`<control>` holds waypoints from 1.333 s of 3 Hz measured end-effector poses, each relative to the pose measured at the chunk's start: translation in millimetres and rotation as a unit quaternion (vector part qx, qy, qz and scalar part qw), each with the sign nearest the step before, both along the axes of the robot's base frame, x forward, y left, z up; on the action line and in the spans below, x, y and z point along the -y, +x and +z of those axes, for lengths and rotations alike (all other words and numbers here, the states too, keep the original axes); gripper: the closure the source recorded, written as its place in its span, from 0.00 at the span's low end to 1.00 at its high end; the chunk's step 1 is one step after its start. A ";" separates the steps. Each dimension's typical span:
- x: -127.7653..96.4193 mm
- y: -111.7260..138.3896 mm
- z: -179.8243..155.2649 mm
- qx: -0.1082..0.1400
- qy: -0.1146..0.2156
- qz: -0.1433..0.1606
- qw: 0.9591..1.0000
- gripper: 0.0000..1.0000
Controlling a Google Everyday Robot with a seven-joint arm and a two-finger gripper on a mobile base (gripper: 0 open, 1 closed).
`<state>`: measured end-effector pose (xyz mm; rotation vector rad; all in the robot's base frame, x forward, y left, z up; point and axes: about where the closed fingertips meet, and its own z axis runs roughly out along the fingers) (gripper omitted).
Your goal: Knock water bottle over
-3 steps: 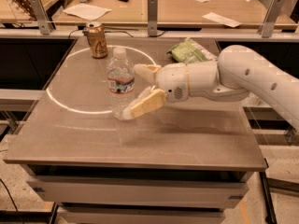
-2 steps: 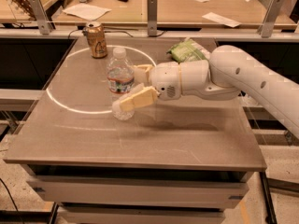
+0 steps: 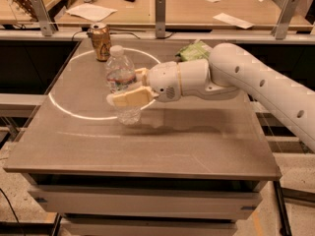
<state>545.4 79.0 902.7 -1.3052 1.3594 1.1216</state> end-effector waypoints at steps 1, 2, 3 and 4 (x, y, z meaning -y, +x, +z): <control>9.9 2.6 18.0 0.046 -0.011 0.013 0.999 0.89; 28.8 -1.4 31.0 0.124 -0.039 0.035 0.991 1.00; 44.4 -9.3 28.7 0.186 -0.063 0.059 0.979 1.00; 43.7 -10.5 27.9 0.196 -0.064 0.064 0.976 1.00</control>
Offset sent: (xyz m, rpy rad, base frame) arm -0.0031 -0.0588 0.0451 -0.1588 -0.4618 0.1202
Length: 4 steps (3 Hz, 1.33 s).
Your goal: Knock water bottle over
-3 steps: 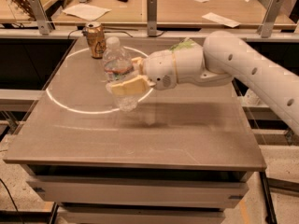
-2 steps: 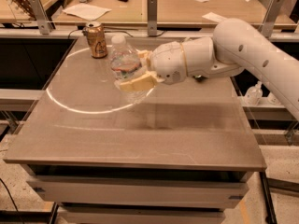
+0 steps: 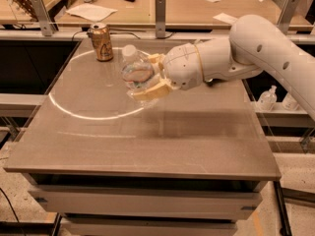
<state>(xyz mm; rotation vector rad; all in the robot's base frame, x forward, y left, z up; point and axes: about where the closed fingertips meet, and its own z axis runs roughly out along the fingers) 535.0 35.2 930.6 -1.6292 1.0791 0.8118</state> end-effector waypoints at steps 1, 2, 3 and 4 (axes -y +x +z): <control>-4.6 -5.6 2.2 0.042 -0.017 0.007 0.999 1.00; -6.2 -19.1 8.2 0.135 -0.045 0.022 0.990 1.00; -2.1 -20.9 3.3 0.238 -0.077 0.069 0.966 1.00; 7.9 -16.8 -2.4 0.329 -0.119 0.120 0.929 1.00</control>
Offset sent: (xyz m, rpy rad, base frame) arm -0.0345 0.0027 0.0212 -0.1600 -0.7498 0.1528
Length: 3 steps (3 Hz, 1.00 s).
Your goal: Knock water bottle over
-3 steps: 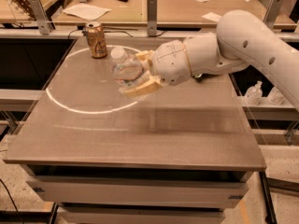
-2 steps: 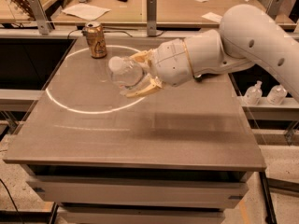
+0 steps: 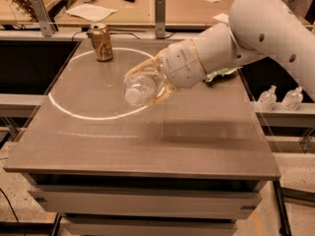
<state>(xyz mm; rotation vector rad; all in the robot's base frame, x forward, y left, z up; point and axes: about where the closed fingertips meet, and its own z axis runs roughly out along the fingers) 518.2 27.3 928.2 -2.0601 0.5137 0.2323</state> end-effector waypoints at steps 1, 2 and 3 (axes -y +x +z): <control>11.3 6.9 -9.4 0.084 -0.069 0.011 0.994 1.00; 11.0 6.7 -9.3 0.083 -0.068 0.011 0.994 1.00; 7.1 6.7 -20.2 0.087 -0.101 0.024 0.991 1.00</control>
Offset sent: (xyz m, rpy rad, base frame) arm 0.0052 -0.0099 -0.0066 -0.1077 -0.1362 0.0161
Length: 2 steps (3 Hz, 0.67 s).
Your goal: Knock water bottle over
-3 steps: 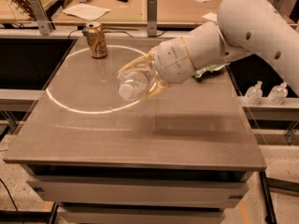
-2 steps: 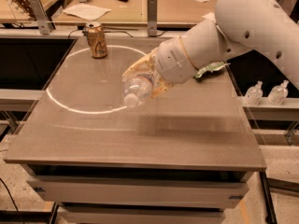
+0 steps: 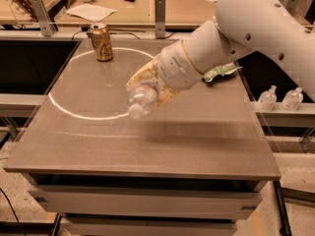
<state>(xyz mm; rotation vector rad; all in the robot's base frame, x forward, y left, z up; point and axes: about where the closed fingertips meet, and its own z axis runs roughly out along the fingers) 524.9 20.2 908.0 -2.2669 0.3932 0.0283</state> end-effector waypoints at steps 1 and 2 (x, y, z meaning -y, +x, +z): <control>-3.2 -3.4 -15.1 0.010 -0.050 0.024 0.998 1.00; -0.2 -4.3 -33.8 0.002 -0.092 0.033 0.995 1.00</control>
Offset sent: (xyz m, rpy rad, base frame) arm -0.0037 -0.0075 -0.0526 -0.2763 0.0149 0.0747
